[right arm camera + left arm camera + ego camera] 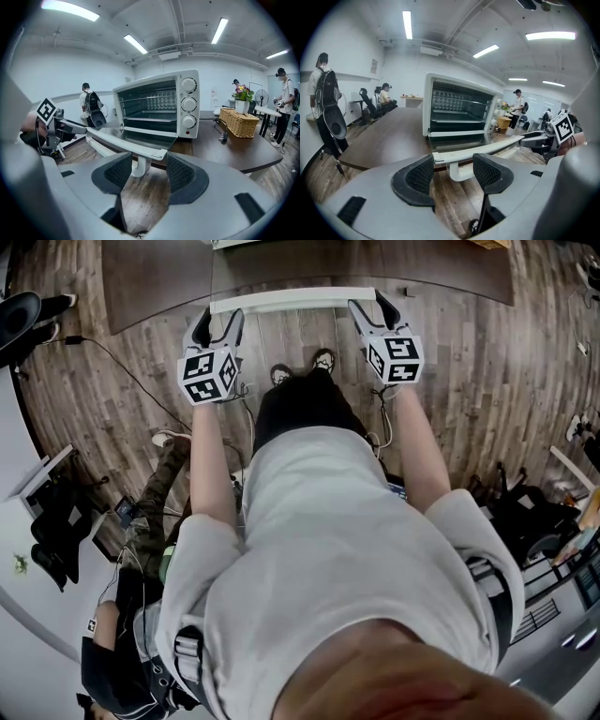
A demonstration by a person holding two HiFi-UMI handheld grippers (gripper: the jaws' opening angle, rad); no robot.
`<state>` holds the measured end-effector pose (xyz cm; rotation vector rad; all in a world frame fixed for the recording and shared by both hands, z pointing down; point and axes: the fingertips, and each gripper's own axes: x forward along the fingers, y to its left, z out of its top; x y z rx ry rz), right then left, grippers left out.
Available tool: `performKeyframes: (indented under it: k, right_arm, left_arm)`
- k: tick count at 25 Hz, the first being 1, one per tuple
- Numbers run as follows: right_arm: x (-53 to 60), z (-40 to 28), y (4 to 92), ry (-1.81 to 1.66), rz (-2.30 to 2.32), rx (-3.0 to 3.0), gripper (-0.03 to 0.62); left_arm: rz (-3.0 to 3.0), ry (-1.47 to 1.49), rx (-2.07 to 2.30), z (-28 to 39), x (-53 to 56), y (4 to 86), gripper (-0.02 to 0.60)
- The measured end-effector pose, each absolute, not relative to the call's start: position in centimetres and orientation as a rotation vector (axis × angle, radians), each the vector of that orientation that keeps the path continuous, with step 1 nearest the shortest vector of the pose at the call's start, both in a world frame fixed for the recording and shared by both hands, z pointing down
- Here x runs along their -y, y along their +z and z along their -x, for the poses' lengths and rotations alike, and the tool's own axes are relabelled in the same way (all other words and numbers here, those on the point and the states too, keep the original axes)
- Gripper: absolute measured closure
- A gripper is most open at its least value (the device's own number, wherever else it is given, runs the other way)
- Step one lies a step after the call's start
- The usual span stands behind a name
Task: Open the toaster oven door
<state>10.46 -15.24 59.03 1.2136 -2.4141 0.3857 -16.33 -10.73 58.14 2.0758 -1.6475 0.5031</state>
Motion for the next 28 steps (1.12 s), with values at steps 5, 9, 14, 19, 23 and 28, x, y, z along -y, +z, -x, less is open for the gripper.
performKeyframes:
  k: [5,9,14,19,23,28]
  right_arm:
    - [15.0,-10.7,60.4,0.386,-1.194,2.388,0.367]
    - [14.9,-10.7,61.2,0.383,-1.187,2.376,0.367]
    - [14.7,-10.6,62.5,0.374,-1.180,2.365,0.367]
    - [14.6,-10.8,63.2,0.362,-1.184,2.364,0.367]
    - [14.6,-10.7,63.7,0.351,-1.188,2.360,0.367]
    - [14.4,-10.9,64.3,0.335,-1.197,2.363,0.367]
  left_arm:
    - [-2.066,0.541,1.634,16.0,10.5,59.5,0.307]
    - [-2.064,0.562,1.631,16.0,10.4,60.3,0.307]
    - [-2.054,0.583,1.624,16.1,10.2,61.5,0.307]
    - [-2.057,0.588,1.629,15.9,10.1,62.2,0.307]
    - [-2.063,0.594,1.625,16.0,10.1,62.7,0.307]
    - [-2.062,0.603,1.629,15.7,9.9,63.2,0.307]
